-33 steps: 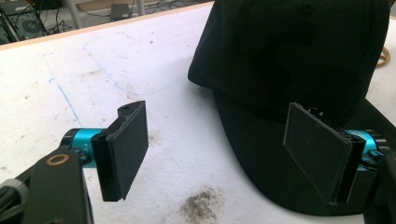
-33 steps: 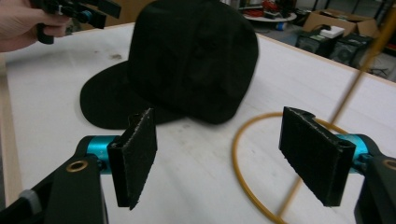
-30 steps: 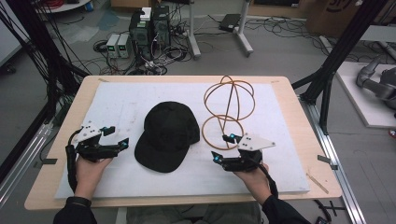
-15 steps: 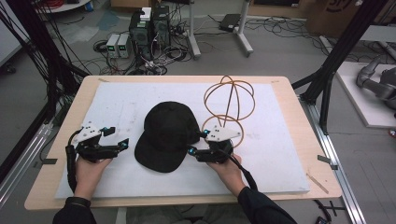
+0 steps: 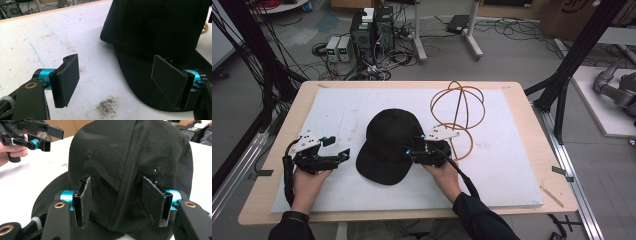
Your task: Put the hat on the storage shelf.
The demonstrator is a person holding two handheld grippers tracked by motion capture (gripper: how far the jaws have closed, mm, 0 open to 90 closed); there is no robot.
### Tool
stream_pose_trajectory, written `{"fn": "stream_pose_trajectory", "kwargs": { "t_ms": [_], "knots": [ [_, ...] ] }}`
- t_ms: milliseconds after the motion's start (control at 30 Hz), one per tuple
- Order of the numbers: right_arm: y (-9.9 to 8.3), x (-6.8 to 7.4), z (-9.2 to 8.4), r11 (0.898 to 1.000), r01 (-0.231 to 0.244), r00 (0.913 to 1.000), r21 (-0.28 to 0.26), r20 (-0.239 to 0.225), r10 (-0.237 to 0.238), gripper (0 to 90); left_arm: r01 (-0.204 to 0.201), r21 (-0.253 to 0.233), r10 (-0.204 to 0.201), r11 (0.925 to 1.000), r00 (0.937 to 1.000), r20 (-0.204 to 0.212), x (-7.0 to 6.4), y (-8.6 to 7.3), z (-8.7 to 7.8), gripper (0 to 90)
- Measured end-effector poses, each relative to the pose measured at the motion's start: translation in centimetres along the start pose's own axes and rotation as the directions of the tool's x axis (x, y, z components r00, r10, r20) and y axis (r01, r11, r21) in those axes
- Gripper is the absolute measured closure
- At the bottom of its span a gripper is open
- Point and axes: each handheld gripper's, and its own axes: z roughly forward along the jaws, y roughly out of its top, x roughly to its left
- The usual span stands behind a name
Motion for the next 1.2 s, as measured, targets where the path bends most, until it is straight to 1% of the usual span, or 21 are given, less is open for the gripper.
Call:
{"fn": "stream_pose_trajectory", "kwargs": {
  "t_ms": [67,133,267,300,367,433,467,500,533,567,633,700,733,767,867,967,1000,1067,1200],
  "knots": [
    [-0.01,0.02,0.24,1.0,0.013,0.9999,0.012,0.0,-0.013,48.8,0.001,0.0,-0.001,1.0,1.0,0.001,0.02,-0.01,-0.02,22.4],
    [-0.08,-0.04,0.35,1.0,0.017,0.9998,0.023,-0.009,-0.017,52.4,0.0,-0.002,0.0,1.0,1.0,0.001,0.01,-0.03,-0.03,22.4],
    [0.03,-0.12,0.19,1.0,0.018,0.9995,0.017,-0.026,-0.017,62.8,-0.003,0.004,0.003,1.0,1.0,0.004,0.0,-0.08,0.08,22.4],
    [0.03,-0.12,0.19,1.0,0.018,0.9995,0.017,-0.026,-0.017,62.8,-0.003,0.004,0.003,1.0,1.0,0.004,0.0,-0.08,0.08,22.4],
    [0.07,-0.26,0.13,1.0,0.006,0.9985,0.014,-0.054,-0.005,68.6,-0.002,0.004,0.002,1.0,1.0,0.004,-0.04,-0.08,0.11,22.4],
    [0.07,-0.21,0.18,1.0,0.012,0.9977,0.013,-0.067,-0.011,71.1,-0.003,0.006,0.002,1.0,1.0,0.002,-0.04,-0.07,0.1,22.4],
    [0.07,-0.15,0.18,1.0,0.019,0.9978,0.014,-0.064,-0.018,71.9,-0.001,0.005,0.001,1.0,1.0,0.003,-0.03,-0.07,0.08,22.4],
    [0.08,-0.16,0.2,1.0,0.019,0.9976,0.012,-0.067,-0.018,71.4,-0.002,0.006,0.002,1.0,1.0,0.003,-0.01,-0.07,0.06,22.4],
    [0.07,-0.23,0.27,1.0,0.018,0.997,0.007,-0.075,-0.017,68.3,-0.001,0.006,0.001,1.0,1.0,0.004,-0.01,-0.08,0.05,22.4],
    [0.04,-0.35,0.32,1.0,0.008,0.9969,0.004,-0.078,-0.007,62.0,-0.001,0.007,0.001,1.0,1.0,0.005,-0.01,-0.08,0.06,22.4],
    [-0.07,-0.56,0.56,1.0,-0.019,0.997,0.003,-0.075,0.019,56.0,0.0,0.011,0.0,0.9999,1.0,0.005,-0.04,-0.11,0.12,22.4],
    [-0.21,-0.78,0.76,0.999,-0.034,0.9965,0.012,-0.076,0.035,55.6,-0.003,0.011,0.003,0.9999,1.0,0.007,-0.07,-0.13,0.19,22.4],
    [-0.24,-0.82,0.83,0.999,-0.039,0.996,0.018,-0.079,0.04,58.7,-0.003,0.014,0.003,0.9999,1.0,0.01,-0.08,-0.13,0.22,22.5],
    [-0.26,-0.83,0.88,0.999,-0.036,0.9949,0.025,-0.093,0.038,64.1,-0.001,0.014,0.001,0.9999,0.9999,0.011,-0.09,-0.14,0.25,22.4],
    [-0.21,-0.74,1.02,0.999,0.02,0.9955,0.025,-0.093,-0.018,69.6,-0.003,0.017,0.003,0.9999,0.9999,0.01,-0.09,-0.15,0.29,22.4],
    [-0.18,-0.91,0.87,0.999,0.01,0.9956,0.033,-0.093,-0.007,76.8,-0.002,0.017,0.002,0.9999,1.0,0.009,-0.07,-0.16,0.27,22.5],
    [-0.14,-0.95,0.84,0.999,0.021,0.9953,0.026,-0.096,-0.018,80.0,-0.003,0.017,0.002,0.9998,1.0,0.009,-0.05,-0.17,0.28,22.5],
    [-0.03,-0.85,0.66,0.999,0.025,0.9946,0.024,-0.101,-0.023,84.7,-0.001,0.019,0.0,0.9998,1.0,0.008,-0.05,-0.17,0.27,22.5],
    [0.1,-0.59,0.46,0.999,0.039,0.9938,0.011,-0.105,-0.037,88.0,-0.003,0.023,0.002,0.9997,1.0,0.008,-0.1,-0.17,0.3,22.5]
  ]
}}
